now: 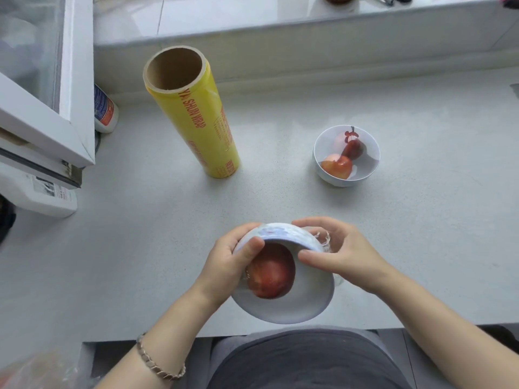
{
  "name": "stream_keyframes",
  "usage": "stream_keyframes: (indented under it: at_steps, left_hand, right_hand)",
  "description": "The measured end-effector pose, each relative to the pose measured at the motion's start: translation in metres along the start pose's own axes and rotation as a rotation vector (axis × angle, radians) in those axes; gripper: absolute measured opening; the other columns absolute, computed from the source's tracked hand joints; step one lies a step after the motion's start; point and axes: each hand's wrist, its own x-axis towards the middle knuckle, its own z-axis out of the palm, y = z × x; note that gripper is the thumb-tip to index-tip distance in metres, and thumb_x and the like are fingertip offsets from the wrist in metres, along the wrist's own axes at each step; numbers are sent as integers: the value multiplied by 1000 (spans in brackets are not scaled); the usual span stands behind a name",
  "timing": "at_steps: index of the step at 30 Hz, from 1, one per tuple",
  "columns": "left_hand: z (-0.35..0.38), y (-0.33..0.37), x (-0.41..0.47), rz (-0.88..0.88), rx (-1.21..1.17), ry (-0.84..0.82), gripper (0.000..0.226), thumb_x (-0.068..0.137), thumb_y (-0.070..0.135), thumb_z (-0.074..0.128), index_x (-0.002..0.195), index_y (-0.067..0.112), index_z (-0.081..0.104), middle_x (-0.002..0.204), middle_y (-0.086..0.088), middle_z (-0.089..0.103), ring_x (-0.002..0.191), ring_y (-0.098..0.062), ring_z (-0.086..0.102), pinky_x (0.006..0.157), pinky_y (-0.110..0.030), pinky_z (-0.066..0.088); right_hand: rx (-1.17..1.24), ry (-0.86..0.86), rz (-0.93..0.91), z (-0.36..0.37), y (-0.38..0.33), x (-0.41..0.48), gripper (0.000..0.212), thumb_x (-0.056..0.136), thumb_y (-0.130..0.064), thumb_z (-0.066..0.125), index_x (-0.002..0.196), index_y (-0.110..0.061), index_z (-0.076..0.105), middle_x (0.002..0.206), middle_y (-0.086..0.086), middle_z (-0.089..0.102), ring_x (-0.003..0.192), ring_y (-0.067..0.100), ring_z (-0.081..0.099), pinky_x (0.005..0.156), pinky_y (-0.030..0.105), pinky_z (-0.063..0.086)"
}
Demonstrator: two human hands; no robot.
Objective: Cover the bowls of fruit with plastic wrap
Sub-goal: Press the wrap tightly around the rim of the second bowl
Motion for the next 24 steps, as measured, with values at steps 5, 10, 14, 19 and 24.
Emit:
stream_keyframes:
  at_steps: [5, 10, 14, 19, 24]
  left_hand:
    - [2, -8, -9, 71, -6, 193, 78, 45, 81, 67, 91, 17, 70, 86, 5, 74, 83, -7, 66, 74, -17, 49]
    - [1, -4, -18, 92, 69, 224, 72, 41, 81, 67, 89, 27, 68, 87, 16, 73, 83, -1, 65, 74, -13, 48]
    - [2, -2, -21, 83, 144, 209, 61, 42, 72, 72, 90, 33, 67, 88, 21, 71, 85, 0, 65, 76, -14, 48]
    - [3, -2, -25, 79, 283, 180, 54, 41, 63, 73, 89, 41, 64, 92, 32, 66, 87, 8, 62, 77, -6, 44]
    - [0, -4, -25, 67, 345, 161, 48, 44, 61, 71, 88, 47, 61, 93, 28, 68, 89, 10, 60, 79, -4, 42]
  right_hand:
    - [-179, -34, 21, 1, -19, 1, 34, 55, -41, 84, 84, -32, 70, 90, -5, 70, 82, 4, 64, 81, 24, 50]
    - [-417, -101, 2, 1, -47, 6, 8, 76, -21, 72, 72, -26, 66, 72, -10, 65, 63, -6, 55, 64, 8, 44]
    - [-565, -196, 71, 1, -55, 11, 14, 79, -19, 68, 68, -26, 65, 70, -4, 65, 57, -3, 49, 58, 11, 40]
    - [-760, -325, 156, 1, -54, 8, 18, 85, -23, 59, 68, -28, 61, 67, -6, 58, 59, 6, 46, 59, 20, 39]
    - [-722, -309, 175, 1, -47, 2, 23, 91, -22, 50, 68, -28, 51, 69, -10, 54, 56, 0, 44, 61, 19, 38]
